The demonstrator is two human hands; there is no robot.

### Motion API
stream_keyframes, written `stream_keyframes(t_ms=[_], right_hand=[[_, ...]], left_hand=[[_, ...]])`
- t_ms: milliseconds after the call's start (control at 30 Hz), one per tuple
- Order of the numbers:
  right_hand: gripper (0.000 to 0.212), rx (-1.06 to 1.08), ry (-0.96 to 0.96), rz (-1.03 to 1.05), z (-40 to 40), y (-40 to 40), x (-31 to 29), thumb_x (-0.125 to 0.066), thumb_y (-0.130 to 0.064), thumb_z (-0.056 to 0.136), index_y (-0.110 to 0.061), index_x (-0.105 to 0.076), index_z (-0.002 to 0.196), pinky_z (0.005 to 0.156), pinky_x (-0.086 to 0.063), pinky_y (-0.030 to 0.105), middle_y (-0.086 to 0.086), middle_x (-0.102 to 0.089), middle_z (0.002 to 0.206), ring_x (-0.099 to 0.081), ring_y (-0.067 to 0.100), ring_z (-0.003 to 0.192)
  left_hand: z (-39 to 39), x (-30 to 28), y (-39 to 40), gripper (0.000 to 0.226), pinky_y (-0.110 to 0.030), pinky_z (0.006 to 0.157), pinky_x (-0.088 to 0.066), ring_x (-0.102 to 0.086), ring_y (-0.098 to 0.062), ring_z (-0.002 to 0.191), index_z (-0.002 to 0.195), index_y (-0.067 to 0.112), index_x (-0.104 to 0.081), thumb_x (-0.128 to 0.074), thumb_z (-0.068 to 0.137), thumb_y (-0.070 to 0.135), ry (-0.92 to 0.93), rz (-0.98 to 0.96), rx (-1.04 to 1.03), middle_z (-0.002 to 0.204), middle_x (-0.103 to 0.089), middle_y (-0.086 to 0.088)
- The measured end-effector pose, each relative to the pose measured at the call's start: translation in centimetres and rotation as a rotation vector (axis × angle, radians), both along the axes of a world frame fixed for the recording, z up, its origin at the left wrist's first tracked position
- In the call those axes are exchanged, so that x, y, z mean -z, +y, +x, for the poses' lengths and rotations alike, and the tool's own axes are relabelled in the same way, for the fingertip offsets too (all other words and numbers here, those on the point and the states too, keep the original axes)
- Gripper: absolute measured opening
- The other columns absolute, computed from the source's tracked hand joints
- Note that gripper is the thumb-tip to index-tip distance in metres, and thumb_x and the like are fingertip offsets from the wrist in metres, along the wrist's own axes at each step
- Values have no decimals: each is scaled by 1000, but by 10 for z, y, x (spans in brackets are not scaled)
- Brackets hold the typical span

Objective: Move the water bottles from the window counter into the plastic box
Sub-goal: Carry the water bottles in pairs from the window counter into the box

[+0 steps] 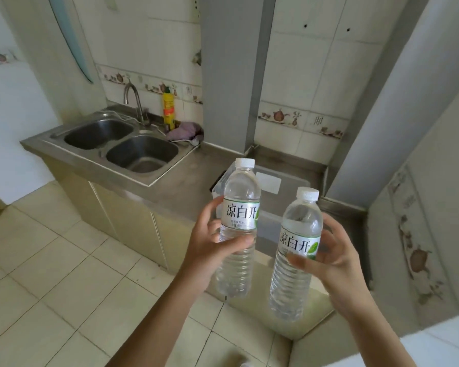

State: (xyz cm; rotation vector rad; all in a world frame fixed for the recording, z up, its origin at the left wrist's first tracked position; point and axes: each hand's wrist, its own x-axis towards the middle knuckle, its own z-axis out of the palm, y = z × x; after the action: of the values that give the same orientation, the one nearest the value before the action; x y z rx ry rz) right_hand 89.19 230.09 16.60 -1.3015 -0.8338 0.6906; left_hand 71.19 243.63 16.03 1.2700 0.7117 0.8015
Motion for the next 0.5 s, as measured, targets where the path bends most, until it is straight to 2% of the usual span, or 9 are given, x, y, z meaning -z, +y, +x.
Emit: stream_keyframes(t_ms=[100,200,300,367,500], right_hand=[[83,64,-49,16,40,42,0,-87,0,52,-23,-54,125,87,-52,57,8,-67,115,-64,32,104],[85,110,-87,33,83,87,3,-88,-2,50,-27,-54,125,90,-52,50,2,-65,119,-63,27,107],[84,146,-50,30,123,129,5,-84,-1,48,-35,-55,118,80,-56,33,-6,-66,116,-65,18,104],[85,133,-38,27,150,154,10,-84,2,48,-34,-53,119,75,-55,24,-11,-66,116,-65,12,104],[88,146,-88,-48,193,193,27,-85,14,52,-30,-53,121,77,-56,28,-1,-64,119,-65,15,104]], left_hand=[[47,4,49,95,-34,84,-55,-71,-15,101,133,33,-50,-89,47,22,-8,16,48,108,-74,2],[99,9,97,97,-43,97,-52,-68,-15,108,133,32,-49,-91,46,21,28,46,87,111,-73,7],[149,13,141,94,-51,100,-50,-67,-16,110,128,30,-53,-93,44,22,99,84,125,115,-72,6],[180,16,167,90,-52,100,-50,-66,-19,111,125,30,-55,-95,45,23,144,140,154,118,-70,4],[230,30,208,84,-50,98,-52,-64,-19,112,122,30,-55,-94,48,25,190,189,189,120,-66,5]])
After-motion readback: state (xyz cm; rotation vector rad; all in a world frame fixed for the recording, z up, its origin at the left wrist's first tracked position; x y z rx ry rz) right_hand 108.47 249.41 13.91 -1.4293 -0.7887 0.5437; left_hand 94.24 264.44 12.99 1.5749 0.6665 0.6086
